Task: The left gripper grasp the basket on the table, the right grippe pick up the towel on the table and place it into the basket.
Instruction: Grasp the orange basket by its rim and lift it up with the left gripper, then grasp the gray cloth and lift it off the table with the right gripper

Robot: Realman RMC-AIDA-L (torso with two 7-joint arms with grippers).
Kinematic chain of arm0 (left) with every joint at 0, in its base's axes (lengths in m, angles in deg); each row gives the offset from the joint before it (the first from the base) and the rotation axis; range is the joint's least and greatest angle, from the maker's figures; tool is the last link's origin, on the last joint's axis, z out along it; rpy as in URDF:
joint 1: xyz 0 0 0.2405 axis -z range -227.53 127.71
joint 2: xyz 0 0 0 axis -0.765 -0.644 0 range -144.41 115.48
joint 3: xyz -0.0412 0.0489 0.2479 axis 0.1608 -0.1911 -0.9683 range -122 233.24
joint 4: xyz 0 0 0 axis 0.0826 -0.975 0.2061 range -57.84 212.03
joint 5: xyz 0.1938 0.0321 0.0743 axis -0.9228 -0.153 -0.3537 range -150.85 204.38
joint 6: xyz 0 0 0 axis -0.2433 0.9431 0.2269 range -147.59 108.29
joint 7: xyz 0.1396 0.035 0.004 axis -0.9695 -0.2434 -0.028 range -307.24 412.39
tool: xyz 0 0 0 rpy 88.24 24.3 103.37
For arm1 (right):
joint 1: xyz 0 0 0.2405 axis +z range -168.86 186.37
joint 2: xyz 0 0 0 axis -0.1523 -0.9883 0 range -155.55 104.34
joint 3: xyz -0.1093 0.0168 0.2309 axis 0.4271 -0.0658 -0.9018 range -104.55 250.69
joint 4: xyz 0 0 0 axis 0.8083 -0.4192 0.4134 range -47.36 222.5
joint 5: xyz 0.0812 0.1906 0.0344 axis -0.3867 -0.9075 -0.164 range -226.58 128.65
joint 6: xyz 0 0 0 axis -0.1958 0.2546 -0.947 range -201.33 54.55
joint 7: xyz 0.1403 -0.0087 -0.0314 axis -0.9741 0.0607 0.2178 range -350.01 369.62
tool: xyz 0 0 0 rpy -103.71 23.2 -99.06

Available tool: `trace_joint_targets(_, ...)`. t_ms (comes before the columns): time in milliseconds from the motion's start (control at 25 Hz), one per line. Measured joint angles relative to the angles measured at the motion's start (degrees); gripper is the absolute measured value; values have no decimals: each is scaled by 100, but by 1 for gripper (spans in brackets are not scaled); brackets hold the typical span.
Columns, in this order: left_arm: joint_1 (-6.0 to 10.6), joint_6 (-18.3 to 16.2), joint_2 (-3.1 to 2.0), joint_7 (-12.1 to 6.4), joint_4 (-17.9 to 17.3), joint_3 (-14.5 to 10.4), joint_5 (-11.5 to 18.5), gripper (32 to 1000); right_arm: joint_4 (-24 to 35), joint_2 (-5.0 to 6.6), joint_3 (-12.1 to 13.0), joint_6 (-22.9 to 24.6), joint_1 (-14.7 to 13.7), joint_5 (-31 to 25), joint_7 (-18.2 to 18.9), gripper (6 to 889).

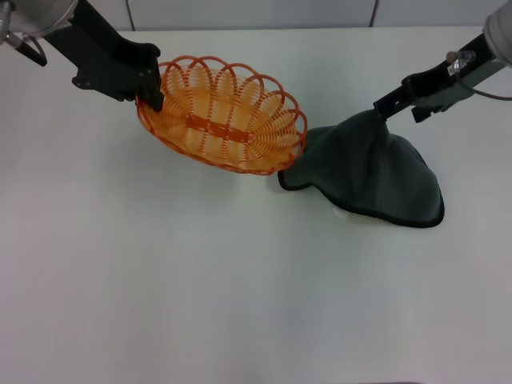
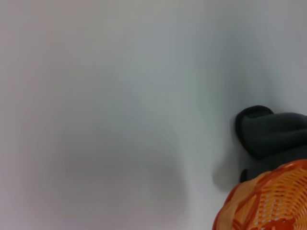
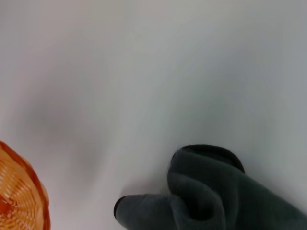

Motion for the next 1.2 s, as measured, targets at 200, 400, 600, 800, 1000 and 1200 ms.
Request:
trace_joint_targets(200, 13, -3, -4, 2, -2, 0, 26, 95, -293, -25, -23, -377, 41, -13, 166, 876)
trace_joint_targets(400, 13, 12, -30, -7, -4, 97, 71, 95, -693, -155, 5, -1113, 126, -20, 468, 876)
trace_joint_targets(600, 10, 39, -45, -17, 10, 128, 71, 95, -1286, -323, 38, -1777, 269, 11, 834, 877)
trace_joint_targets(800, 12, 56, -36, -21, 20, 132, 69, 95, -1454, -516, 232, -2009, 294, 24, 927, 877)
trace_joint_targets(1000, 12, 57, -23, -24, 28, 132, 68, 95, -1713, -552, 375, -2153, 262, 47, 857, 877)
trace_joint_targets(1200, 8, 62, -20, -35, 33, 132, 71, 95, -1789, -570, 693, -2288, 217, 49, 650, 876)
